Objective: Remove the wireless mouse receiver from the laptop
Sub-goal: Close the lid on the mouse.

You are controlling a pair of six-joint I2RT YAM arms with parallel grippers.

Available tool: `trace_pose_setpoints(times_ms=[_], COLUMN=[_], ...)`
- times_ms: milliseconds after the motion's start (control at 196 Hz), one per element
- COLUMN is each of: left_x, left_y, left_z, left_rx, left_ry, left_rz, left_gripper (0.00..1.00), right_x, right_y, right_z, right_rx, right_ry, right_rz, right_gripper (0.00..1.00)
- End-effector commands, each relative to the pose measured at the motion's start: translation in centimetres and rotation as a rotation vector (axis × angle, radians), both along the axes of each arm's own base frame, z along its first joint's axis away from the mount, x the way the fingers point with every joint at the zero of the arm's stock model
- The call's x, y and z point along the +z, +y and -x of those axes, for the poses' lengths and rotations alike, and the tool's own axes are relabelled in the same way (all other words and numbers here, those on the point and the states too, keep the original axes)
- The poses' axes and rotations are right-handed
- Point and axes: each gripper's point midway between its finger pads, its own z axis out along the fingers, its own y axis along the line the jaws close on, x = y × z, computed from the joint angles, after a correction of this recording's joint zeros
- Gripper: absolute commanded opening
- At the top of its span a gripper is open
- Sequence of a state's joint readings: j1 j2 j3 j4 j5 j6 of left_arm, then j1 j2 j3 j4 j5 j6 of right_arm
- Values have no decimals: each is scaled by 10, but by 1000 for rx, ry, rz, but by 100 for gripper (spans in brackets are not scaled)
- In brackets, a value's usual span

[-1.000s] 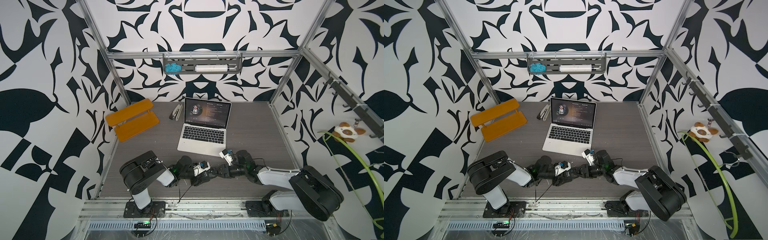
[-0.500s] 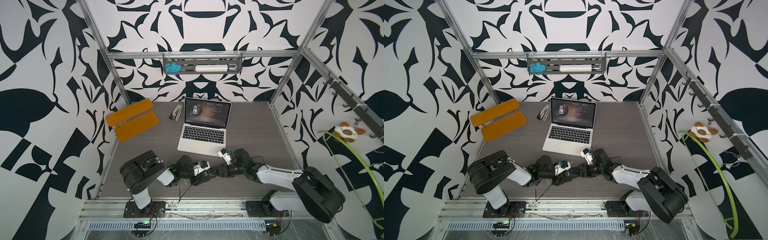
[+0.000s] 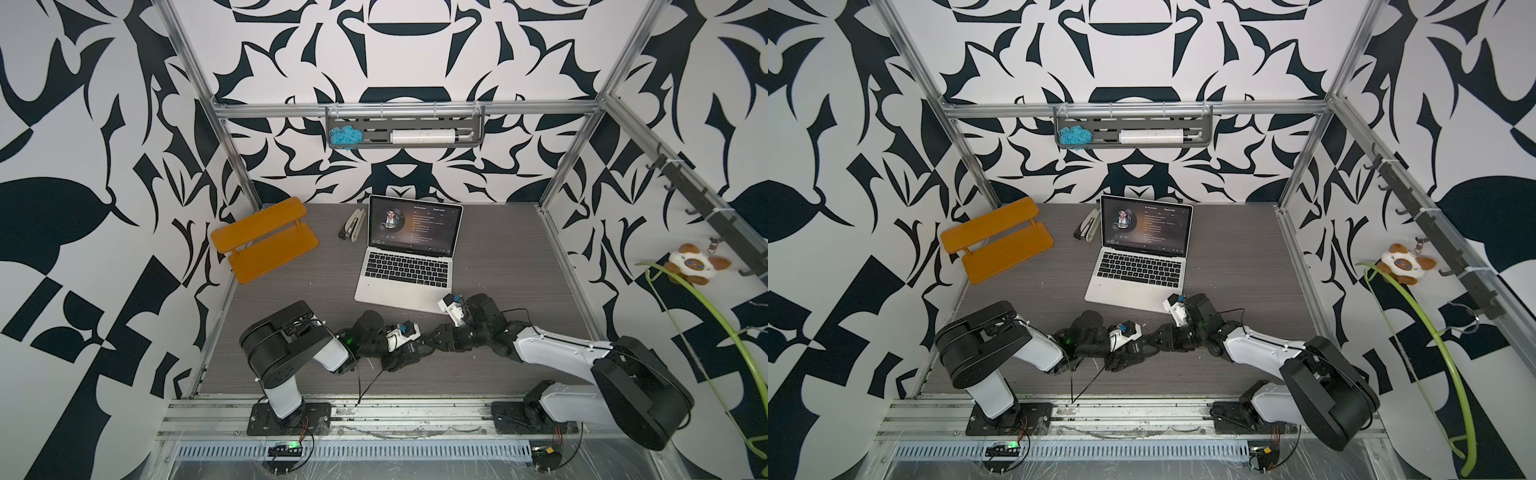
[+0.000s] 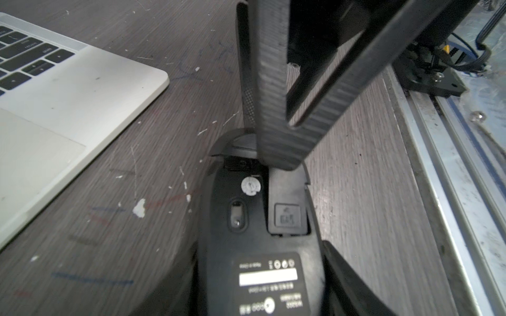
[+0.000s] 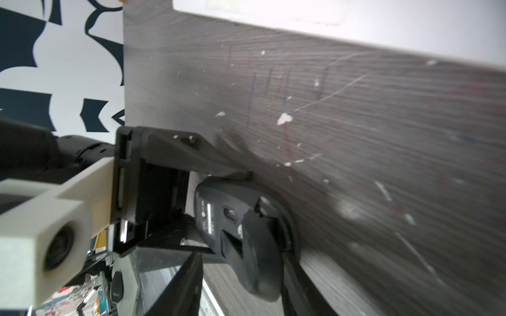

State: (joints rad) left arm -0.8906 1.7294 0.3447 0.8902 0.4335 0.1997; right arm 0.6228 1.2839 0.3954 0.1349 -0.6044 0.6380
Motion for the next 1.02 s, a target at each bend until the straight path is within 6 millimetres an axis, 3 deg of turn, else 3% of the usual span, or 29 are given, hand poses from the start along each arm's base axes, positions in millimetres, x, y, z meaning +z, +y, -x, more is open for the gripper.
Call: trace_pose_setpoints(times_ms=[0,331,585,1018], left_x=[-21,-23,-23,-23], left_y=[9,8,8,6], left_z=[13,13,14,17], left_rx=[-15,-17,-17,-35], left_ry=[86,95,98,115], left_rz=[-71,-72,-73,-66], left_gripper=[40,38,38,38], right_x=[6,1,-17,-9], right_y=[-1,3,-1,5], right_z=[-8,-6,4,6], right_rx=[-8,1,31,66], right_ry=[-37,-20,6,-29], right_rz=[25,15,42,-22], right_gripper=[50,50,51,52])
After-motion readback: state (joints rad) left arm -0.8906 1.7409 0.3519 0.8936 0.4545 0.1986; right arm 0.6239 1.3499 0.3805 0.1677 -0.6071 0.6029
